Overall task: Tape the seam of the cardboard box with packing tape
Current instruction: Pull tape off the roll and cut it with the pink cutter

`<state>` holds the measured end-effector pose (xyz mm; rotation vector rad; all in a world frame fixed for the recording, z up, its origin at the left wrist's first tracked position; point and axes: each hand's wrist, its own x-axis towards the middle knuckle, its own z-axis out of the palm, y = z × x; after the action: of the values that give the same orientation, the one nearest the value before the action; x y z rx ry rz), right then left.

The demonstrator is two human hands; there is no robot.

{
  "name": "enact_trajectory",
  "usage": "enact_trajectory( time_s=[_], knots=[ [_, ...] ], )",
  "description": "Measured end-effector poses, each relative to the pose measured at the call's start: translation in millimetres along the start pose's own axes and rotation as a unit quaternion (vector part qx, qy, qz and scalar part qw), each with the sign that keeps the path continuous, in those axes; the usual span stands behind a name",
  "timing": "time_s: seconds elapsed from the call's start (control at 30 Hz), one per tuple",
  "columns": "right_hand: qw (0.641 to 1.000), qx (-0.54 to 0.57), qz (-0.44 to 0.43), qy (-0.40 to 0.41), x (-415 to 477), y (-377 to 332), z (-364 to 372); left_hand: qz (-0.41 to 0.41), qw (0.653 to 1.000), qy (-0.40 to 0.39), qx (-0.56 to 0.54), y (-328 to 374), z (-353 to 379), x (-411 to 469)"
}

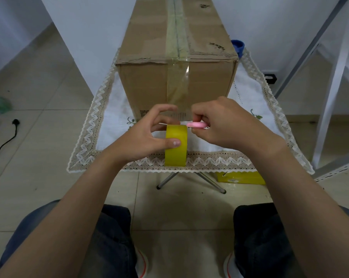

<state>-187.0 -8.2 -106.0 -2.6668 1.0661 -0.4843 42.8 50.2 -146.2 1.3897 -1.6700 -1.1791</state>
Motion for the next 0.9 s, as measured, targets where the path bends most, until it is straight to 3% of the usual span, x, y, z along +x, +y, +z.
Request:
enact_trajectory(
  time_s=[0.4, 0.63, 0.8, 0.9],
  knots=[
    [0.988, 0.026, 0.150, -0.002, -13.4, 44.7, -7.2, -0.006, 1.000, -0.009, 0.018, 4.7, 1.5, 3.2],
    [0.912, 0.170, 0.372, -0.016, -29.6, 106.6, 6.4, -0.012, 1.000, 0.004, 0.027, 7.3, 3.4, 3.3],
    [0.867, 0.232, 0.440, 0.033, -30.8, 123.2, 18.1, -0.014, 1.000, 0.001, 0.023, 9.4, 3.9, 0.2],
    [0.875, 0.174, 0.449, 0.047, -31.3, 111.4, 14.0, -0.011, 1.000, 0.002, 0.016, 7.9, 3.5, 0.3]
  ],
)
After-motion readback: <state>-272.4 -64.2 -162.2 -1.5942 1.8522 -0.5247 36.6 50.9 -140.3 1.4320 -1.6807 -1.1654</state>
